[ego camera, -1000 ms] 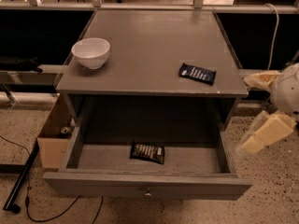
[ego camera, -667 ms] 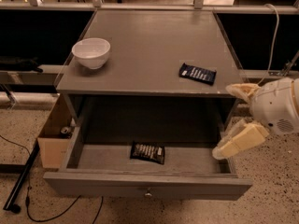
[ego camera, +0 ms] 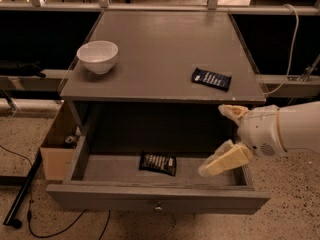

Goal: Pick rxbar chocolate from top drawer and place on counter

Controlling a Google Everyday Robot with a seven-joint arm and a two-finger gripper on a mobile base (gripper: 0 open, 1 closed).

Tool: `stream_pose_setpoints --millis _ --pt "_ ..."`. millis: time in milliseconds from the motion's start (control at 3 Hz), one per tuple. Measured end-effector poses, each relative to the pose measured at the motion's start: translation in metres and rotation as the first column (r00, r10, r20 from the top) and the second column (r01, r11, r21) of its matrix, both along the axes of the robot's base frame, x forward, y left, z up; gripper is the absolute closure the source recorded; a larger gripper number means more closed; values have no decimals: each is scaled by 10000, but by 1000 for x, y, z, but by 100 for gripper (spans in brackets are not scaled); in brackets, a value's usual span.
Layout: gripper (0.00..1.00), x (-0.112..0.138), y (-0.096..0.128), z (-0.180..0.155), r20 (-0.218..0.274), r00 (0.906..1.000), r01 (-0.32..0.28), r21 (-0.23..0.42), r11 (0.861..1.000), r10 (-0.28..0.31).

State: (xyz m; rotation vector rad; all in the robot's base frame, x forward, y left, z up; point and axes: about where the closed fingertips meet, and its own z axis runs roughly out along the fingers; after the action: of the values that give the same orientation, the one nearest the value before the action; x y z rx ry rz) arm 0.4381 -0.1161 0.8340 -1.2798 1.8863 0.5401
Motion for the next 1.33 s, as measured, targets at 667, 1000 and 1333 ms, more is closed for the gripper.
stream_pose_setpoints --millis 667,1000,1333 --pt "0 1 8 -43 -750 9966 311 -426 9986 -343" --pt "0 6 9 -80 -1321 9869 804 -970 9920 -929" --pt "0 16 10 -111 -1669 9764 1133 -1434 9832 -1369"
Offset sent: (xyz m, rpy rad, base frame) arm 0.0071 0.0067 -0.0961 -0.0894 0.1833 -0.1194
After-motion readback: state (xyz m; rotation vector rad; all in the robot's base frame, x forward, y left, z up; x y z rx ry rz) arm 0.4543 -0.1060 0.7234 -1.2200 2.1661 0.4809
